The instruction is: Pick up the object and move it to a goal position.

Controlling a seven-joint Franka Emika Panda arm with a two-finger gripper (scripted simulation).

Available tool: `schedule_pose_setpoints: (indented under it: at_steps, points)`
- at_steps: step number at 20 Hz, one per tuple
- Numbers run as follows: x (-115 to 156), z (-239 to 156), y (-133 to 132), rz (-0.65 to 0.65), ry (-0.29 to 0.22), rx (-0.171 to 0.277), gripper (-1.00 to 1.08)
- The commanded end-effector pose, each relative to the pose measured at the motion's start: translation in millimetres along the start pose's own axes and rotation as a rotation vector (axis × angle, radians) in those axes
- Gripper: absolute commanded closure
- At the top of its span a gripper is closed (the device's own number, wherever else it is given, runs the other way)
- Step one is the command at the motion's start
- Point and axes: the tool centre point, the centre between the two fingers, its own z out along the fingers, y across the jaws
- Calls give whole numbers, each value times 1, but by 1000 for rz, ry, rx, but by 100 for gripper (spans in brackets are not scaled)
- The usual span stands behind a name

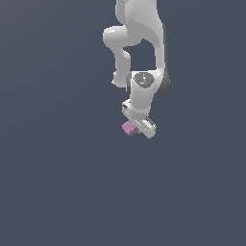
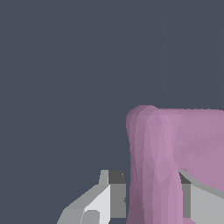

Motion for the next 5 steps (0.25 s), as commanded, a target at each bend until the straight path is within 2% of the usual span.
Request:
schedule_pose_setpoints:
  at_steps: [1,5]
  points:
    - [-2,-1,-3,2,0,0,108]
    - [-1,-1,-3,2,-1,-1,108]
